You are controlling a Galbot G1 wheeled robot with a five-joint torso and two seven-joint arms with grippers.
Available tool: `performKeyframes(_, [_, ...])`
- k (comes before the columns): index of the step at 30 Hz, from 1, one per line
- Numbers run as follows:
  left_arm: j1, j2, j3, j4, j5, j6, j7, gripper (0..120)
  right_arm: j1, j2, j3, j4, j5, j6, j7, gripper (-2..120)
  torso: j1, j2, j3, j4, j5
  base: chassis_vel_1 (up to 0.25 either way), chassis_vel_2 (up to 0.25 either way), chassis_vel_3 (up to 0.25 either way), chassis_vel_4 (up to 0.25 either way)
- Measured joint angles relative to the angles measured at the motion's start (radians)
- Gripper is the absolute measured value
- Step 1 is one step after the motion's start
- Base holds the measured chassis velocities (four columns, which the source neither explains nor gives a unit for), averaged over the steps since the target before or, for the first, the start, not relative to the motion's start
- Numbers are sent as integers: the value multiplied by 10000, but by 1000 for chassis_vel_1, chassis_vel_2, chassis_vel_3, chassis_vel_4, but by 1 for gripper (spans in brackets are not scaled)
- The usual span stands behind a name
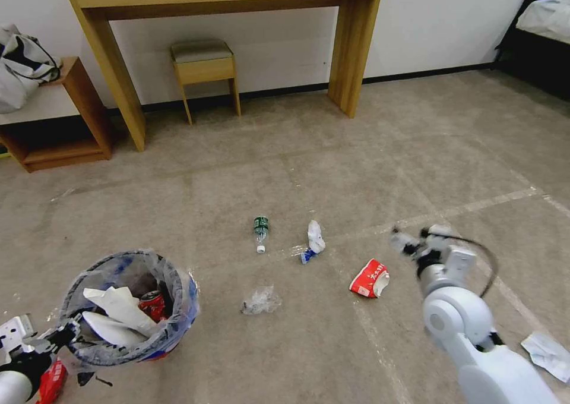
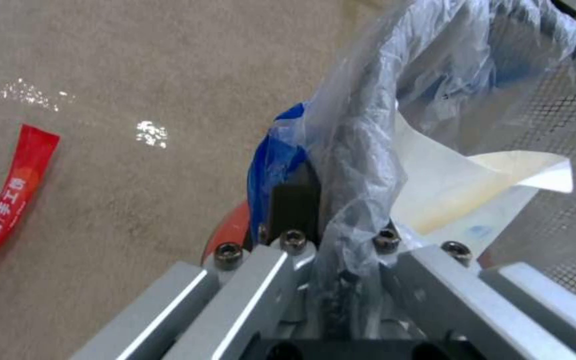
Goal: Pick up the trash bin and place the garbage on the floor into it.
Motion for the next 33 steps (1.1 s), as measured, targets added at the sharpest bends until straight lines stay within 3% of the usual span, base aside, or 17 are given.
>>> performKeyframes(7, [14, -39, -7, 214, 121, -48, 77, 1, 1115, 843, -619, -2085, 483, -64, 540, 100, 1, 0, 0, 1, -4, 0, 0, 0, 0])
performKeyframes(18, [-161, -101, 81, 466, 291, -54, 79, 1, 2112, 1795, -1127, -5065, 9, 491, 174, 100, 1, 0, 0, 0, -2, 0, 0, 0, 0])
performKeyframes(33, [-9, -167, -31, 538, 323, -134, 162, 1, 3025, 2277, -1130, -6868, -821, 989, -382, 100, 1, 0, 0, 1, -3, 0, 0, 0, 0])
